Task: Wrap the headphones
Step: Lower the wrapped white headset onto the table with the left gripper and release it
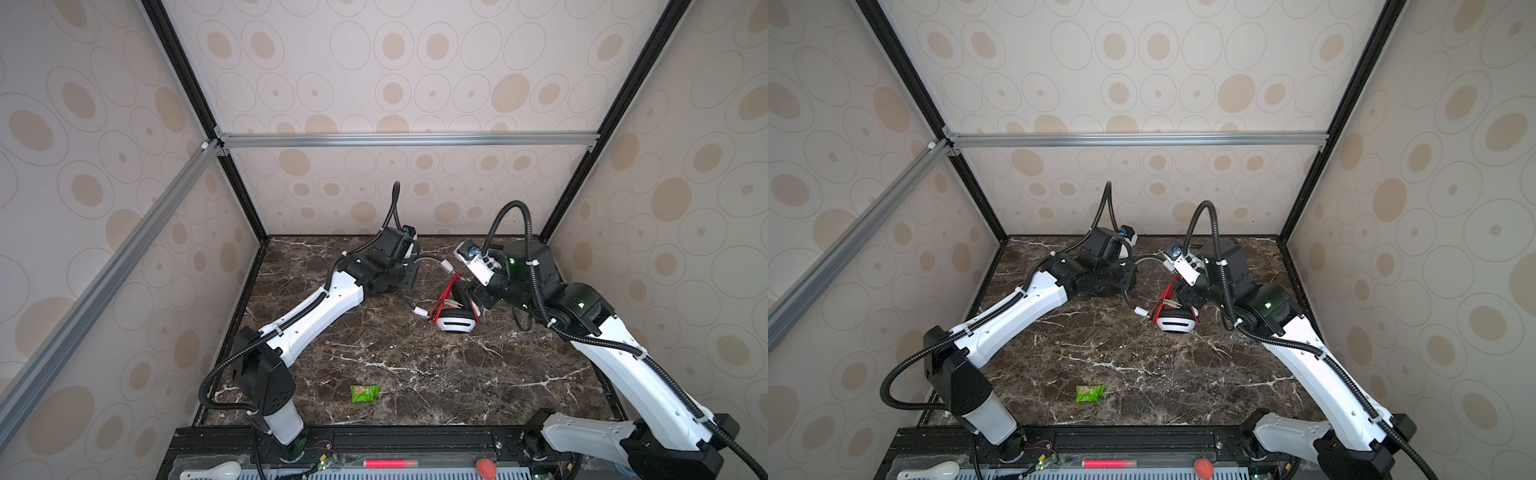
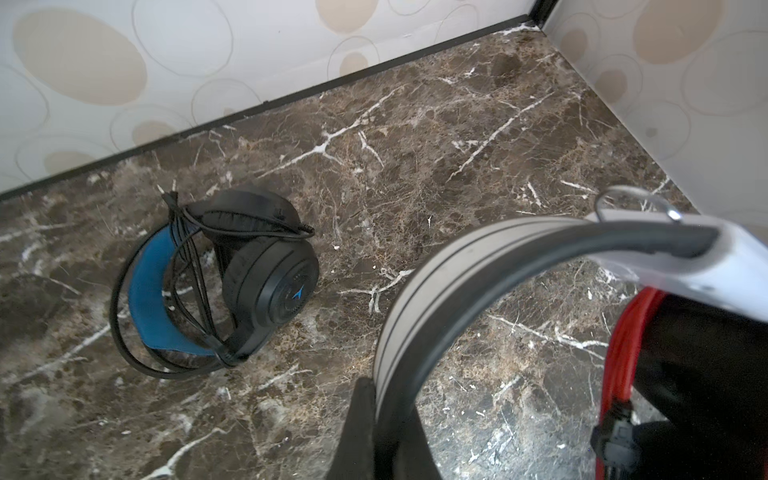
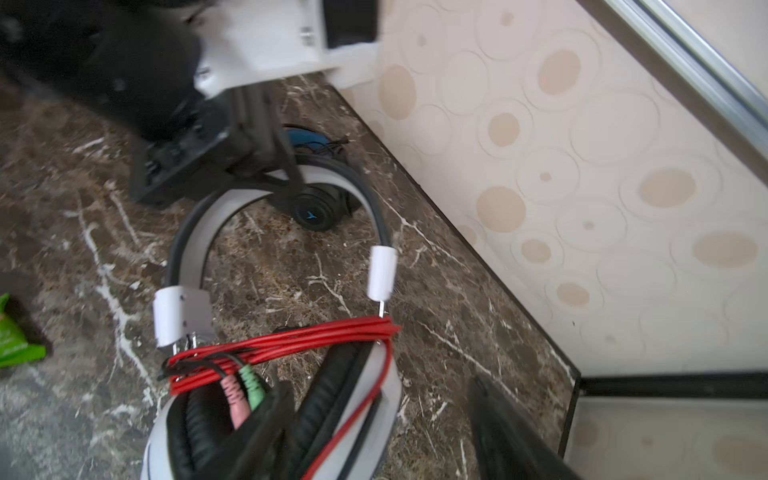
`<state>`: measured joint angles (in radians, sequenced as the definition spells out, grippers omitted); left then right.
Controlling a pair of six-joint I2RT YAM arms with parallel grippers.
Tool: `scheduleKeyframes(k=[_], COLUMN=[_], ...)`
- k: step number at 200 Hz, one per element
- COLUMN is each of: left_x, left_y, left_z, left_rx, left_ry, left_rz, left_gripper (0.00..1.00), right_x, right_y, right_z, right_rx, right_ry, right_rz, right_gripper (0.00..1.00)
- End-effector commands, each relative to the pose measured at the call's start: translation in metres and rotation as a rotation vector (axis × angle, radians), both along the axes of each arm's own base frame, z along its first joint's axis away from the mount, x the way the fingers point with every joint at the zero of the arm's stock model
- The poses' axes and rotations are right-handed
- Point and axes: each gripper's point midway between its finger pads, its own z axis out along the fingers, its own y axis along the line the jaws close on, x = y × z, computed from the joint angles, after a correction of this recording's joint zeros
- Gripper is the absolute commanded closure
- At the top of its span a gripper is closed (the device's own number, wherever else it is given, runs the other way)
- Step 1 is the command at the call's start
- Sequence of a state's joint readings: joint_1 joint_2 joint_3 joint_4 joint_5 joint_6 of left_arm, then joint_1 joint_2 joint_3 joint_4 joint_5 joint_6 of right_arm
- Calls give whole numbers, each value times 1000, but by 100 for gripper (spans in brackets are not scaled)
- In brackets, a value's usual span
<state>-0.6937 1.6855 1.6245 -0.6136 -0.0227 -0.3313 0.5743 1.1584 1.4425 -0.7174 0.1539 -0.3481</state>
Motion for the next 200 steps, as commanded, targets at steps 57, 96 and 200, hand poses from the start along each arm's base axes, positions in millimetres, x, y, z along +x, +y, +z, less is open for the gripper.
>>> scheduleKeyframes(k=[57, 96, 200], left_x=[63, 95, 130], left_y=[-44, -69, -64], left_z=[-38, -58, -121], left_rx=[-205, -198, -190], left_ry=[53, 70, 155], left_rz=[228, 231, 316], left_gripper=[100, 100, 100], right_x=[27, 25, 15], right_y=[-43, -41, -54], right_z=[-10, -18, -25], right_rx=[196, 217, 208], right_ry=[46, 58, 54], right_rz=[-299, -294, -333], right_gripper=[19, 8, 4])
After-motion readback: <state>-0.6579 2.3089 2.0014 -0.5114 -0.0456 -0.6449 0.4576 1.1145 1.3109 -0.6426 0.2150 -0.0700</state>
